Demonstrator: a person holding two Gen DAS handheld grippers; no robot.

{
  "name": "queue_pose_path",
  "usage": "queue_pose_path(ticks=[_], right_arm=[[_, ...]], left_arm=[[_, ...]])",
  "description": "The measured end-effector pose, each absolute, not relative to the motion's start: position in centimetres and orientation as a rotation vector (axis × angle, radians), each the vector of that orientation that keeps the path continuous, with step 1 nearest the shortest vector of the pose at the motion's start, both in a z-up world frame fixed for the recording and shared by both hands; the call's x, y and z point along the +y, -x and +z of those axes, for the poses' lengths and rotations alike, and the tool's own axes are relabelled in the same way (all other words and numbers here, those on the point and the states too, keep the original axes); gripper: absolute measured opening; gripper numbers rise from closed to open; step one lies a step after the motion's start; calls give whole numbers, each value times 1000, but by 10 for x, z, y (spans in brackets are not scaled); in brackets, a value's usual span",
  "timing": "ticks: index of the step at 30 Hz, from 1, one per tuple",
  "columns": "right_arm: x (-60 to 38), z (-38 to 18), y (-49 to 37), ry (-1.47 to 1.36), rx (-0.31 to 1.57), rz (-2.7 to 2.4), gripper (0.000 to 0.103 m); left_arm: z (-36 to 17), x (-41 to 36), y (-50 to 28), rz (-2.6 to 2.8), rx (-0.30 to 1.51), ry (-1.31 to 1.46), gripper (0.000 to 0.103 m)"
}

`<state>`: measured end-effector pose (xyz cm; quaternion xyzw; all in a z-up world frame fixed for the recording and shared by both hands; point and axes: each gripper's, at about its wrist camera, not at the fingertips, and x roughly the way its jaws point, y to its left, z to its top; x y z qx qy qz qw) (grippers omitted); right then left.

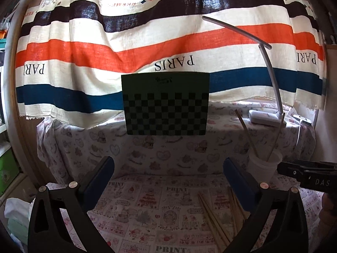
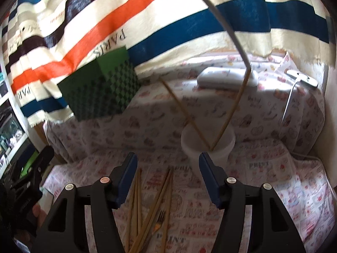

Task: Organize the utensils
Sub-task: 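Lower the chopsticks into the clear cup and open both tools, then move both open tools back over the remaining chopsticks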

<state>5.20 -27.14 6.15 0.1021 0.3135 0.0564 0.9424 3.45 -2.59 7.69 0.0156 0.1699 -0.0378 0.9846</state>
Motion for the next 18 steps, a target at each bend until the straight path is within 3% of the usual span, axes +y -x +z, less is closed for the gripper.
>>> queue_pose_path(ticks=[7,14,18], right_arm=[[-263,15,-53,-169,743,114,63],[-264,-11,-56,-115,824,127,63],[-267,-22,-56,-134,917,182,56]], left_arm=[[41,-24,-54,-76,474,-31,103],[0,-26,-89,-139,770,32,103],[-18,-51,-86,-153,873,-73,90]])
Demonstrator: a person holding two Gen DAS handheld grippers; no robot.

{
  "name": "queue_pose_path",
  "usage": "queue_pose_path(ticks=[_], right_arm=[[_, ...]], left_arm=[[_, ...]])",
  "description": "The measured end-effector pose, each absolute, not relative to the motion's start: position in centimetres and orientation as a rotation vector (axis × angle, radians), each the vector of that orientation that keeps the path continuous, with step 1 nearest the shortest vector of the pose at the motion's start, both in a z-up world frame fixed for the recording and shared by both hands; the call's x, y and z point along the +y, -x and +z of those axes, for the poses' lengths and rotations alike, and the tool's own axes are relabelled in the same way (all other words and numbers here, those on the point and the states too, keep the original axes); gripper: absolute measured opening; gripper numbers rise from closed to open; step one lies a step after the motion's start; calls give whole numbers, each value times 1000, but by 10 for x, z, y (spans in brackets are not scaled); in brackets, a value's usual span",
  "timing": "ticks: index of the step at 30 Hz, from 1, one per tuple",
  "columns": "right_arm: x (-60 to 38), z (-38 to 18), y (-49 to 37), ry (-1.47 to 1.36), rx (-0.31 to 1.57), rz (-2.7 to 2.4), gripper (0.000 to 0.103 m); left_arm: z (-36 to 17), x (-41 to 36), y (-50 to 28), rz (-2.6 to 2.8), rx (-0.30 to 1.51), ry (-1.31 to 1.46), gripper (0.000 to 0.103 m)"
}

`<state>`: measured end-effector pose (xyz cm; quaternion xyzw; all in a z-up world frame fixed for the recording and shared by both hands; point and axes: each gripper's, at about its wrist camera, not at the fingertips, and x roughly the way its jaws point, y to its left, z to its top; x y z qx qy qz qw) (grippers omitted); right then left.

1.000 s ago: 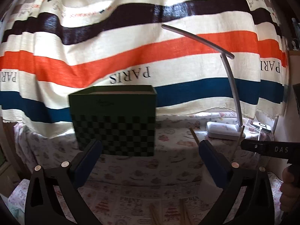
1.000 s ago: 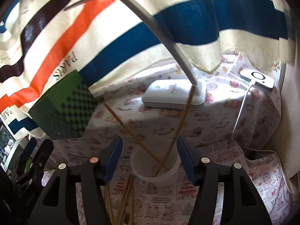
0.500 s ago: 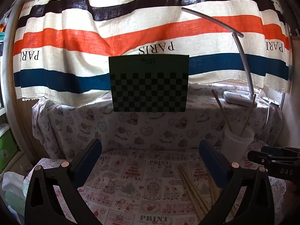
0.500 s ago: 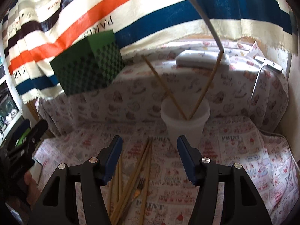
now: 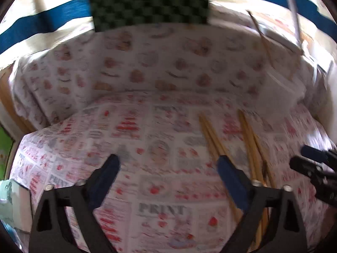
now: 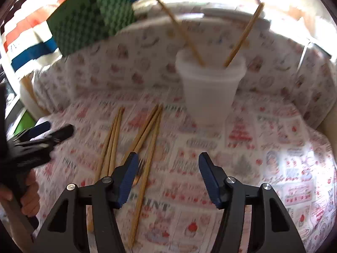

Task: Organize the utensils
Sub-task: 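Move both open tools back over the remaining chopsticks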

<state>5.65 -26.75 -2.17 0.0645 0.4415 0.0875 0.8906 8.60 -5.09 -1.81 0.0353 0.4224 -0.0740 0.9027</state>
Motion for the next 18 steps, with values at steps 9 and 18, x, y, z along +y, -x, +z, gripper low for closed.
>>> queue_pose_path(ticks=[9,18], right_arm=[[-256,-36,-51,-120,1010,246,37],[-240,-48,-43,-70,1038,250,30]], left_arm=[[-34,-64,-85,-125,924,-90,90],[-41,-52,-94,-126,933,-74,91]])
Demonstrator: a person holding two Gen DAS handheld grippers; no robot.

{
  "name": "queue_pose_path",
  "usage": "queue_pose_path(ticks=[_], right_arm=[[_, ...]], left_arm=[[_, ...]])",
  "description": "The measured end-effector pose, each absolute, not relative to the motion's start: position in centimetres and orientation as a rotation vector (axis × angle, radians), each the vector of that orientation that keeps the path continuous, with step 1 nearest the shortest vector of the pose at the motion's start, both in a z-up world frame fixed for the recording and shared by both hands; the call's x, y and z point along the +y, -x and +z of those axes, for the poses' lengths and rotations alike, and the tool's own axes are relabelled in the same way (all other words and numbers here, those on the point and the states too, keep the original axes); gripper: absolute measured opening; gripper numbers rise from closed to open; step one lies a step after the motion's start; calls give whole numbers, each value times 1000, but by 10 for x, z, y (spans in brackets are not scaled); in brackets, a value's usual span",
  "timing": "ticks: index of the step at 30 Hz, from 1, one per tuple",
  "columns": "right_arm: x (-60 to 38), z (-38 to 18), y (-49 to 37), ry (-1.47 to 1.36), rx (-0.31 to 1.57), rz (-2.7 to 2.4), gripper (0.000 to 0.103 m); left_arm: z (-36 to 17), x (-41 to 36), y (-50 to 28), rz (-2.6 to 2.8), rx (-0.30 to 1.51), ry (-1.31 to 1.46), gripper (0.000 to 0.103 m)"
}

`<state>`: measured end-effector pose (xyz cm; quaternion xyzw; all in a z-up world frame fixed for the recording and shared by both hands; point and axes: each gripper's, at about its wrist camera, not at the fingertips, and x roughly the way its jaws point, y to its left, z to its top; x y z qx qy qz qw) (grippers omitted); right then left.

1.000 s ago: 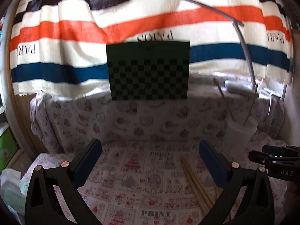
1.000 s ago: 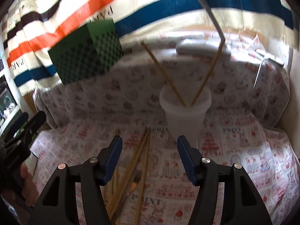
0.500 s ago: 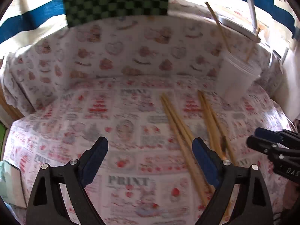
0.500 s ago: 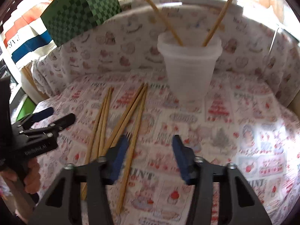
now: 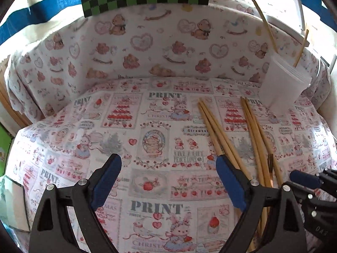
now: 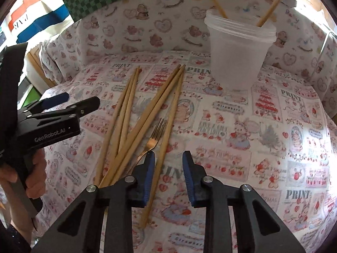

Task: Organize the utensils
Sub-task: 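Move both open tools back over the remaining chopsticks, then grasp another chopstick with the right tool while the left tool grasps one too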

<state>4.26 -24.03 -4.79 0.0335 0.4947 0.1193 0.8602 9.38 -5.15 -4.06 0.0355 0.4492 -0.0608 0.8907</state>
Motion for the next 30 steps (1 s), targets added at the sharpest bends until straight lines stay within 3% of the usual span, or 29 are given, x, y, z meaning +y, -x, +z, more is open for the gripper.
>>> queue_pose_path(ticks=[6,9,11,17,23,30], right_arm=[[-229,-50,-38,-12,1032,250,29],[-227,-51,-39,8,1017,236,22],[-229,-51,-41,13,1007,219,9],[-251,-43,-48,-66,944,162,8],[-264,-21,-40,-116,752,174,8],[-259,-9,-34,-84,674,177,8]], left_arm=[[-53,-52,-101,-132,973,-72,91],[-52,-57,-98,-153,962,-79,91],[-52,-60,-95,-156,955,-86,91],[-50,-68,-90,-232,974,-74,90],[-53,-91,-76,-356,1024,-95,84],[-50,-95,-67,-317,1022,-96,65]])
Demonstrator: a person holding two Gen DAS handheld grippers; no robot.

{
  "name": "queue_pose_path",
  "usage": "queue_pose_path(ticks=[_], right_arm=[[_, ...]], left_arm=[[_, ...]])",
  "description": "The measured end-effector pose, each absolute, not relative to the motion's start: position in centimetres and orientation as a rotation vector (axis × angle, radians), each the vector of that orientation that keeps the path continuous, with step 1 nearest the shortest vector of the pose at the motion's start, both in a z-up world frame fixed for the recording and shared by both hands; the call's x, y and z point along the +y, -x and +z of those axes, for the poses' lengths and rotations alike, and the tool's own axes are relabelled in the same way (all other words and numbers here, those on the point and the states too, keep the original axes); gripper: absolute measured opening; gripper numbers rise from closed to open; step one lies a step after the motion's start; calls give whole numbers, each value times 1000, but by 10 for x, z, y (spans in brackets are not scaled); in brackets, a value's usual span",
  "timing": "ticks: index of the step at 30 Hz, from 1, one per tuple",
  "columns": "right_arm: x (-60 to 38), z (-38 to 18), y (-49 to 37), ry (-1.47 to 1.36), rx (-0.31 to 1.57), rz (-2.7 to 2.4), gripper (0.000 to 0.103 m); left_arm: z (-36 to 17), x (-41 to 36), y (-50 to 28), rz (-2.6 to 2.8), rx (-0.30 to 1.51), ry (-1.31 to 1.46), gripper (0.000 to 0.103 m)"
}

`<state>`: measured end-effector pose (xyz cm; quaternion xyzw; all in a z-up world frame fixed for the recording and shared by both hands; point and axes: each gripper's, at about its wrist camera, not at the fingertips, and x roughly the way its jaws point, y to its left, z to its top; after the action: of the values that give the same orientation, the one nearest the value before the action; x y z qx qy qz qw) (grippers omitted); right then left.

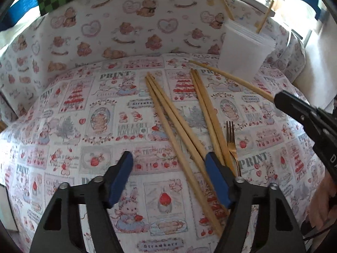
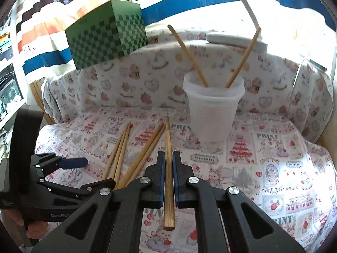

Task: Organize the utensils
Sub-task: 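Grasp another chopstick with the right tool while the left tool grasps one too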

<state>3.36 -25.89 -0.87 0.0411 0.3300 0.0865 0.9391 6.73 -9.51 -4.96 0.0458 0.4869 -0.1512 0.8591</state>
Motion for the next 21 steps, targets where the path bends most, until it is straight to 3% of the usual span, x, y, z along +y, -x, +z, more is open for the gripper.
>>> queue_pose_path(ticks=[4,6,18,20,21], right_arm=[[-259,-8,-34,-83,676,173,8],[-261,-10,-32,-80,681,174,8],[-262,-16,-36,-77,699,167,8],[-264,-17,-36,-85,698,161,8],[-265,-16,-36,-88,694,160,8]], left_arm=[[-50,-81,-70,-262,1016,-80,51],[-51,-76,-74,-260,1021,-73,50],[-58,-83,-79,-249,984,-137,50],[-57,-82,-80,-257,988,-137,41],[-56,-79,-80,-253,989,-127,26]])
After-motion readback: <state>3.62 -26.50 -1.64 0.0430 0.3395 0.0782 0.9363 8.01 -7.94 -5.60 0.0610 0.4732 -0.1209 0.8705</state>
